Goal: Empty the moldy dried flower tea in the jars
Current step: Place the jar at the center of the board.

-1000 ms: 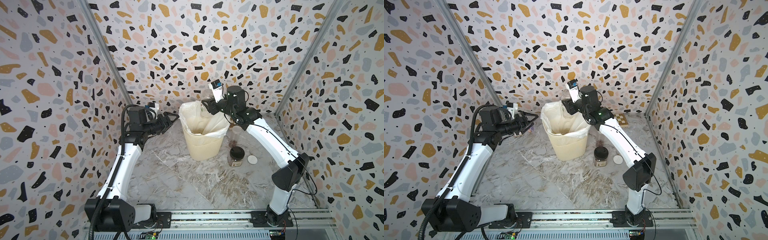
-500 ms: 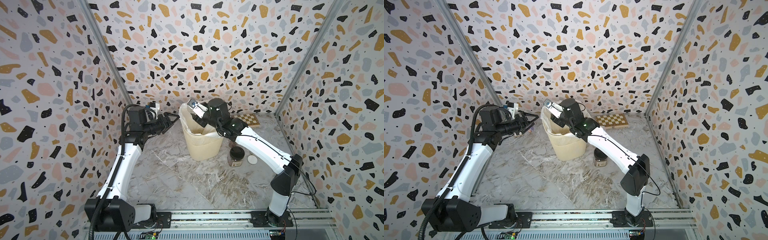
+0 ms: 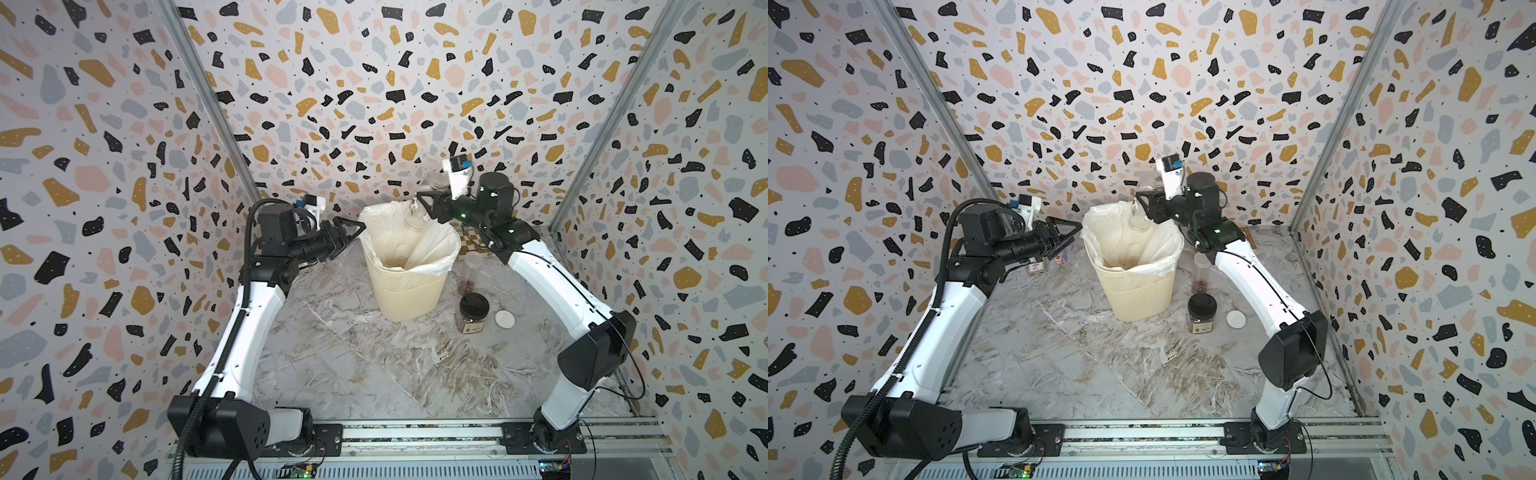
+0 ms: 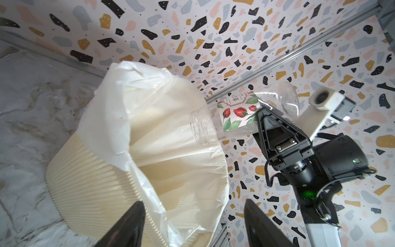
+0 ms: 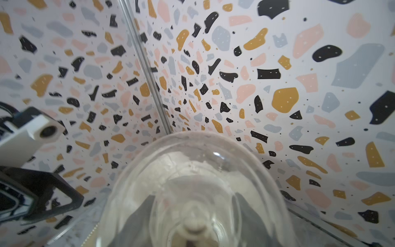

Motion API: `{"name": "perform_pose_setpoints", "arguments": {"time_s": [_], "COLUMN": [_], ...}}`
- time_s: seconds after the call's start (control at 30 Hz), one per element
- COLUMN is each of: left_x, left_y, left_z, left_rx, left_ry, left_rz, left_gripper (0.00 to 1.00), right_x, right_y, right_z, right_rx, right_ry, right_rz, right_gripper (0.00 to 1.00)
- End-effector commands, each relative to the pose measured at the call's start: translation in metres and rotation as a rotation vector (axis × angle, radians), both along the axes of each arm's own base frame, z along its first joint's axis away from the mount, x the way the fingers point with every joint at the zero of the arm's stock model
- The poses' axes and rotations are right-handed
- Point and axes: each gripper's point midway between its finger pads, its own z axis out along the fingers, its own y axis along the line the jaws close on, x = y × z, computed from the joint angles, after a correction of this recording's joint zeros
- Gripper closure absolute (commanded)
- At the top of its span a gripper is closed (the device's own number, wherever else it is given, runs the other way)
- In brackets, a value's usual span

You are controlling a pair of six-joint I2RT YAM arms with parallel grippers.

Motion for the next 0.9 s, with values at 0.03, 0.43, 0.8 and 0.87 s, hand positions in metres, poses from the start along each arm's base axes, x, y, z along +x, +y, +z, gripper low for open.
{"name": "perform_pose_setpoints", "arguments": {"time_s": [0.03,0.43,0.8,0.87], "left_x": [-0.005,-0.008,-0.002,-0.003], "left_y": [-0.027,-0.096,-0.109,-0.11], "left_z": [0.025,0.054,0.057,0.058], "left_rx": [-0.031,-0.215,-0.28,-0.295], "left_ry": [-0.058,-0.133,-0.137,-0.144], "left_rz": [-0.078,-0.227,-0.246,-0.25], "left_gripper": [0.3,0.36,0.53,0.56], "right_x": [-0.026,-0.044,-0.058,-0.058], "right_y": [-0.02,-0.029,-0.027,-0.027], "right_z": [0.054,0.051,0.053,0.054], "right_rx": [0.335,0.569,0.612,0.621], "right_ry": [0.068,0.222,0.25,0.257], "right_rz": [0.134,0.292,0.343,0.357], "right_gripper": [0.46,0.47,0.48,0.48]}}
